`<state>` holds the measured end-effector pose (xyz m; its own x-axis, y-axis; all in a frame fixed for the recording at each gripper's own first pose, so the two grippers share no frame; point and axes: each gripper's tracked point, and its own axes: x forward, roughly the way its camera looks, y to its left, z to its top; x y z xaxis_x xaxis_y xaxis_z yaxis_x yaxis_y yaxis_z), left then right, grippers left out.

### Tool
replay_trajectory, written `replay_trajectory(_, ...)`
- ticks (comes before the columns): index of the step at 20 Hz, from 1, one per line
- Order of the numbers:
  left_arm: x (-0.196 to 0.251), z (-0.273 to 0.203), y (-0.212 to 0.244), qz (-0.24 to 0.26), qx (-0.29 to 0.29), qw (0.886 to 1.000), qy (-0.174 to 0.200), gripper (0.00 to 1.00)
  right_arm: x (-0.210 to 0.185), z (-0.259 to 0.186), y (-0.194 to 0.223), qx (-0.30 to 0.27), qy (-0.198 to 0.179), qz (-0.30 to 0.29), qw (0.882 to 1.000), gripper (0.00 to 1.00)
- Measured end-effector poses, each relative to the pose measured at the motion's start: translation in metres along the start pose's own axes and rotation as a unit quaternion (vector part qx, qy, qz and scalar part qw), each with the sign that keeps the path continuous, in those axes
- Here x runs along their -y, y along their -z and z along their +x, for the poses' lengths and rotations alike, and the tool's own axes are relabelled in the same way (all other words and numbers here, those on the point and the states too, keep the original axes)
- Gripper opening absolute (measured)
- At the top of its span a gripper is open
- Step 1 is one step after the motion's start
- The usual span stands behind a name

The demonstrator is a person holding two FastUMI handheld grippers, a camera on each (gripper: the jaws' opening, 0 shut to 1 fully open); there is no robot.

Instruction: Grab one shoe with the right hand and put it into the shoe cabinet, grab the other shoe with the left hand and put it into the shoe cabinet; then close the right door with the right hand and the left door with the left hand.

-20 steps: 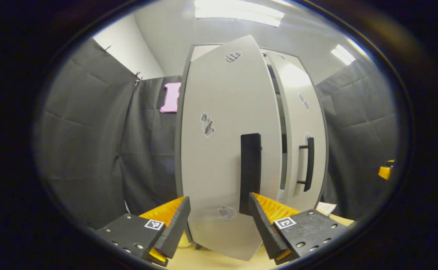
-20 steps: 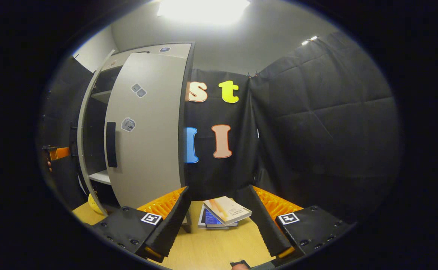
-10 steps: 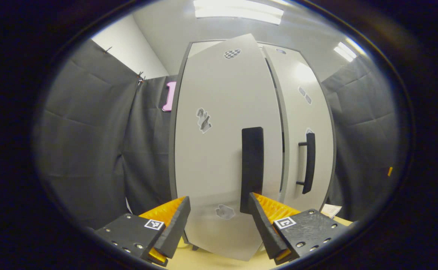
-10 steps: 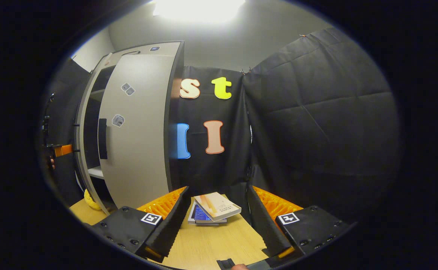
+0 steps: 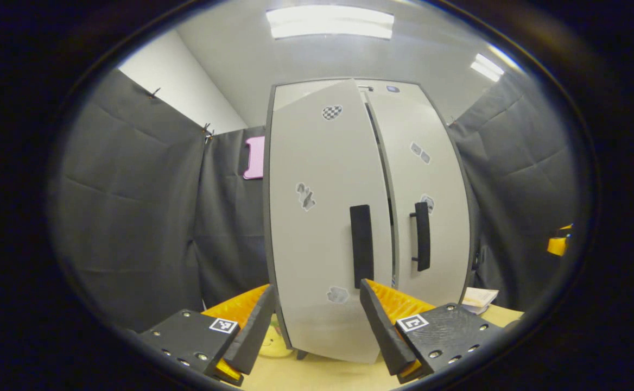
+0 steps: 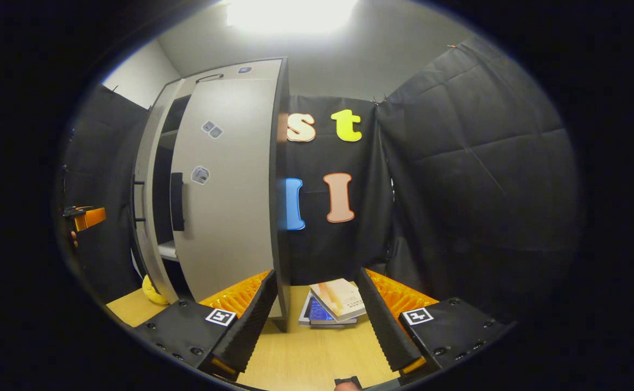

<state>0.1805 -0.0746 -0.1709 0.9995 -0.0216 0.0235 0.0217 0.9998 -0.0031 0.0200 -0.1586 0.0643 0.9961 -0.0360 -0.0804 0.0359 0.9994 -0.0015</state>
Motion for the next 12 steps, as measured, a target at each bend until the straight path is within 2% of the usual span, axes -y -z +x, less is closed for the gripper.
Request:
replay_trajectory(5,-0.028,-0.047,0.002,0.003,-0.003,1.000,0.000,0.89,-0.045,-0.025,-0.008,0.008,-0.027,-0.002,1.000,0.95)
replay_trajectory(6,-0.036,-0.057,0.001,0.004,-0.004,1.000,-0.001,0.89,-0.051,-0.032,-0.010,0.010,-0.029,-0.007,1.000,0.92)
replay_trajectory(8,-0.050,-0.078,0.000,0.004,-0.005,1.000,-0.004,0.90,-0.066,-0.043,-0.015,0.016,-0.036,-0.012,0.999,0.95)
replay_trajectory(10,-0.065,-0.092,-0.002,0.005,-0.003,1.000,-0.009,0.90,-0.077,-0.053,-0.021,0.024,-0.039,-0.015,0.999,0.92)
replay_trajectory(12,-0.079,-0.105,-0.004,0.003,-0.001,1.000,-0.015,0.90,-0.086,-0.061,-0.025,0.028,-0.044,-0.017,0.999,0.96)
